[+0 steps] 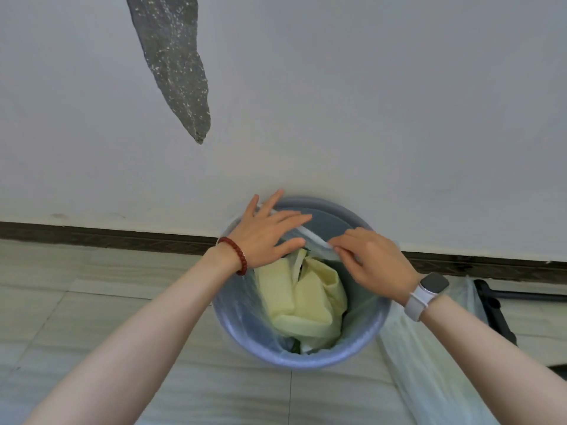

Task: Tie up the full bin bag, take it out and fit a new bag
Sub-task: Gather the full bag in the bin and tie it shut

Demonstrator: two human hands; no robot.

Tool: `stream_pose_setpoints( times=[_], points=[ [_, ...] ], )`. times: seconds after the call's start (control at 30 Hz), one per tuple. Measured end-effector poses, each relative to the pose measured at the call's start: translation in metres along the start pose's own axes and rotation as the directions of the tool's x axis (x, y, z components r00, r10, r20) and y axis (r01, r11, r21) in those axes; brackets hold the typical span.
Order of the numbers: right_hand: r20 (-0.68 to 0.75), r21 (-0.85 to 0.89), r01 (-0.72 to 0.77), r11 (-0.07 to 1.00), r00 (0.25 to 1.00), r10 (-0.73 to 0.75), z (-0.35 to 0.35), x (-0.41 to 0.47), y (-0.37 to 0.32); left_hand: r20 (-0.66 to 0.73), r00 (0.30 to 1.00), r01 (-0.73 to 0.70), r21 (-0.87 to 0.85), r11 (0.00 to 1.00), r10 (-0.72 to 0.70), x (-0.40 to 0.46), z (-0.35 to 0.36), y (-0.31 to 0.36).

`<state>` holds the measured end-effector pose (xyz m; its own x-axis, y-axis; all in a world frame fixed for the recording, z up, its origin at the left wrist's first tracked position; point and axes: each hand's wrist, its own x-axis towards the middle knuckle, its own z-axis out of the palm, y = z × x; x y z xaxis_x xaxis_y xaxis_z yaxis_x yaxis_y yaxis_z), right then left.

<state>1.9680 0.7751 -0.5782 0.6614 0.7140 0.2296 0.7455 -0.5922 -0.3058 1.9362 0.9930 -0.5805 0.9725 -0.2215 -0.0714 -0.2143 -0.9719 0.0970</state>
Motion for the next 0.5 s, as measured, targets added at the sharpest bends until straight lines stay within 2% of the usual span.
stream_pose_setpoints(
  times=[0.07, 0.13, 0.23, 0.37, 0.43, 0.5],
  points=[
    [0.012, -0.018, 0.0, 1.0, 1.0, 0.0, -0.005, -0.012, 0.004, -0.003, 1.0, -0.019, 0.023, 1.0, 0.019, 0.0, -0.001, 0.001],
    [-0.032, -0.05, -0.033, 0.998, 0.999, 0.032, -0.009, -0.026, 0.013, -0.182, 0.983, -0.019, -0.046, 0.999, 0.01, -0.013, 0.003, -0.007],
    [-0.165, -0.013, -0.16, 0.987, 0.974, 0.155, -0.005, -0.048, 0.032, -0.385, 0.912, 0.077, -0.179, 0.981, -0.142, -0.051, 0.01, -0.023],
    [-0.213, 0.337, -0.269, 0.902, 0.912, 0.351, 0.018, -0.061, 0.019, -0.394, 0.837, 0.235, -0.369, 0.899, -0.38, -0.092, 0.03, -0.015],
    [-0.228, 0.426, -0.289, 0.857, 0.883, 0.411, 0.027, -0.06, 0.008, -0.358, 0.758, 0.336, -0.502, 0.797, -0.545, -0.098, 0.041, -0.003],
    [-0.28, 0.445, -0.282, 0.85, 0.857, 0.432, 0.03, -0.054, 0.002, -0.3, 0.701, 0.332, -0.666, 0.668, -0.647, -0.097, 0.045, 0.007]
  ],
)
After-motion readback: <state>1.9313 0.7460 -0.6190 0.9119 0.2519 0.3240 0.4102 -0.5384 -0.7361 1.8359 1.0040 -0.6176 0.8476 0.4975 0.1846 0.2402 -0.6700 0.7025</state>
